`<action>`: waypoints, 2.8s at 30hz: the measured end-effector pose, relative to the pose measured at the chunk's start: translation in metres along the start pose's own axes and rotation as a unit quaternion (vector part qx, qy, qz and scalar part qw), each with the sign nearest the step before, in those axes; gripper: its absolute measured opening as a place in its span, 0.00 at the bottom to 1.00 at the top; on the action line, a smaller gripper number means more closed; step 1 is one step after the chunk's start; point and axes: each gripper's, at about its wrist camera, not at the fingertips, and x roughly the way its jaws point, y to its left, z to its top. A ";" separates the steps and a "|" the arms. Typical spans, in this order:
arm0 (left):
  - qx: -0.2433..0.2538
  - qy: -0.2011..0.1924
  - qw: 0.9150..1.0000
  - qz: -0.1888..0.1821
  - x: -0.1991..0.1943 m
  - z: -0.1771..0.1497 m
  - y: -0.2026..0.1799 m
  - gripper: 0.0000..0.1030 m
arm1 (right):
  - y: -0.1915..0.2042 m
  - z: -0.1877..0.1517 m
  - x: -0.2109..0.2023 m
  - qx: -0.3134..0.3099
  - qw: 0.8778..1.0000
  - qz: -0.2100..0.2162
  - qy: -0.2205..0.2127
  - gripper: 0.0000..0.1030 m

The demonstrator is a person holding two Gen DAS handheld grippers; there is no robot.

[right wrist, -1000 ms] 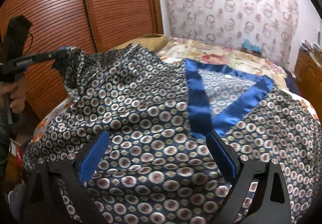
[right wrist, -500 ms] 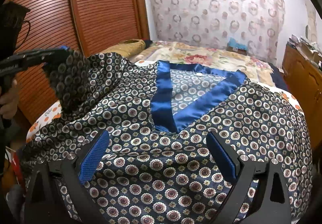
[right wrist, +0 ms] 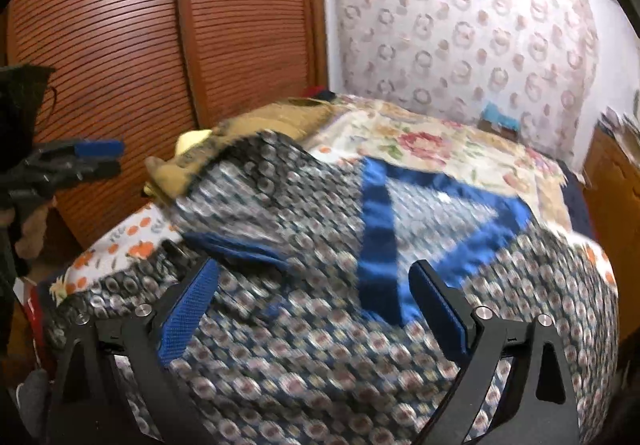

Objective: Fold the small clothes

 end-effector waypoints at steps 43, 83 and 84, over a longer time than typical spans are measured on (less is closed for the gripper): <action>0.015 0.057 0.998 -0.021 0.106 0.036 -0.003 0.58 | -0.073 0.017 0.075 0.001 0.989 -0.114 0.093 0.53; 0.115 0.093 0.985 0.085 0.134 0.099 -0.001 0.19 | -0.129 -0.063 0.029 0.055 0.981 -0.141 0.121 0.54; 0.112 0.089 0.986 0.083 0.133 0.097 0.001 0.34 | -0.129 -0.062 0.029 0.056 0.981 -0.141 0.121 0.54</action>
